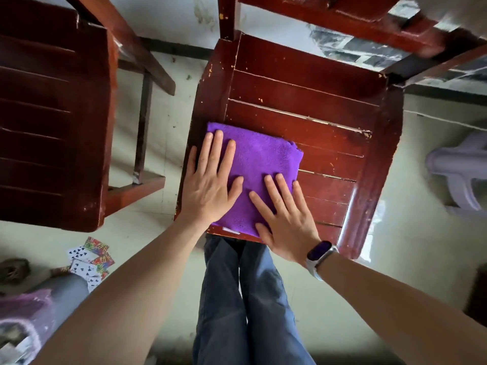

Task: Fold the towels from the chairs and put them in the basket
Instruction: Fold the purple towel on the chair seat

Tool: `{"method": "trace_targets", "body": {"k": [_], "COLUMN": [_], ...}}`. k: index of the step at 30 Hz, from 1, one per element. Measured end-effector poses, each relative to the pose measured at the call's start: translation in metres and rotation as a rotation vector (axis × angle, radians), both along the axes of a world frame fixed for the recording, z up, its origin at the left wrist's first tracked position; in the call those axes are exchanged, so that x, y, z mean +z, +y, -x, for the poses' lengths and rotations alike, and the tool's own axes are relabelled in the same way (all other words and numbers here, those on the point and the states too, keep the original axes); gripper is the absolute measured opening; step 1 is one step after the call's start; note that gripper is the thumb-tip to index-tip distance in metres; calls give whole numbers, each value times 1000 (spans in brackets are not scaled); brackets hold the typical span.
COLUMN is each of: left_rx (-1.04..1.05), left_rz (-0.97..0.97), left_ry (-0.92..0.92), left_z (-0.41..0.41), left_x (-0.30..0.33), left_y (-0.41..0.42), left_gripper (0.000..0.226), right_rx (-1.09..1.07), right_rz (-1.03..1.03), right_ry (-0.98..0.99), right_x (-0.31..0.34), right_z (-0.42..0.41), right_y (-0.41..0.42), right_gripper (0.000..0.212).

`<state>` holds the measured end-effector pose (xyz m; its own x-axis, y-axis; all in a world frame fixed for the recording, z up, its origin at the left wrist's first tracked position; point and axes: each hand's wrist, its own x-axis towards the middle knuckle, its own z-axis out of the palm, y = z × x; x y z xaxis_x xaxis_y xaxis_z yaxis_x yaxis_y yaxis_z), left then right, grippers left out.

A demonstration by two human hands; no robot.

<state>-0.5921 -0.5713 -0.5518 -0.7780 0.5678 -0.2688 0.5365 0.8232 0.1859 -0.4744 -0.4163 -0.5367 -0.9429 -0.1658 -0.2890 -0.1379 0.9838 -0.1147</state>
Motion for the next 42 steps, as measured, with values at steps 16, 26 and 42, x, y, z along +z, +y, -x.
{"method": "trace_targets", "body": {"k": [16,26,42], "left_rx": [67,157,-6], "left_rz": [-64,-231,-281], "left_ry": [-48,-317,-357], "left_z": [63,54,-28], "left_x": [32,96,73], "left_y": [36,41,141], "left_gripper": [42,23,26], "right_rx": [-635,-1388,-1772], "right_rz": [580,1358,1161], "right_ry": [-18,-418,-353], "right_x": [33,59,42], "right_z": [99,67,-35], "right_y": [51,23,148], "right_gripper": [31,21,39]}}
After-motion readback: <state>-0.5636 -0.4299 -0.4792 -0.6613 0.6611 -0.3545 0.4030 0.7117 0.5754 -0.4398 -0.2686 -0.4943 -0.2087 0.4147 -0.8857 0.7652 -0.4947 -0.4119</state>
